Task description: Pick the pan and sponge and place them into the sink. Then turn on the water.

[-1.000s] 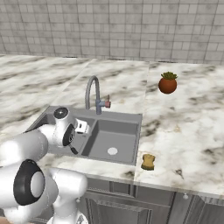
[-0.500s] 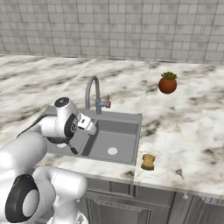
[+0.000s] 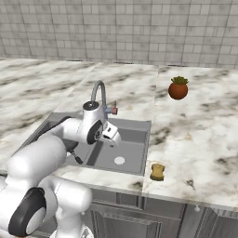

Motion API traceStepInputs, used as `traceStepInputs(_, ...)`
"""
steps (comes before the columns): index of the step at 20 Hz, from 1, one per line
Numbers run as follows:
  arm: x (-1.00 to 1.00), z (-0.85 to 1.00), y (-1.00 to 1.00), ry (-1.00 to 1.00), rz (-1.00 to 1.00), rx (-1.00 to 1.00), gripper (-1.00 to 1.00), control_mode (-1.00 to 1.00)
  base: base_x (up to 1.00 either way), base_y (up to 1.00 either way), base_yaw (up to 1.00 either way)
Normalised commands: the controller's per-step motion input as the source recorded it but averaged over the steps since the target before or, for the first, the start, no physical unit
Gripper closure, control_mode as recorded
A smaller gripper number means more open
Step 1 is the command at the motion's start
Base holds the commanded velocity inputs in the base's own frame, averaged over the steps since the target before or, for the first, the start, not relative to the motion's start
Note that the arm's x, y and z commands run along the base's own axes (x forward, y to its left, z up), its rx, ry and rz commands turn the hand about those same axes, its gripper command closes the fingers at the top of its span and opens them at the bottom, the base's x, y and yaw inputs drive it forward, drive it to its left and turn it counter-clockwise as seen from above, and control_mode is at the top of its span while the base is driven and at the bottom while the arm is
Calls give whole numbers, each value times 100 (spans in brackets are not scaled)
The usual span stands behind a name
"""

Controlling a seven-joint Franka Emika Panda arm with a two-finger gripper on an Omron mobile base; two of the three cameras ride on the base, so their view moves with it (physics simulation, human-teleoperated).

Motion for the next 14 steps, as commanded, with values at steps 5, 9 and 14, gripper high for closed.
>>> traceStepInputs(5,-2,0,-73,3,0,0,-100,-100,0,0,0)
traceStepInputs(9,-13,0,-47,3,0,0,-100,-100,0,0,0)
traceStepInputs(14,-28,0,-35,2,0,0,-100,-100,0,0,0)
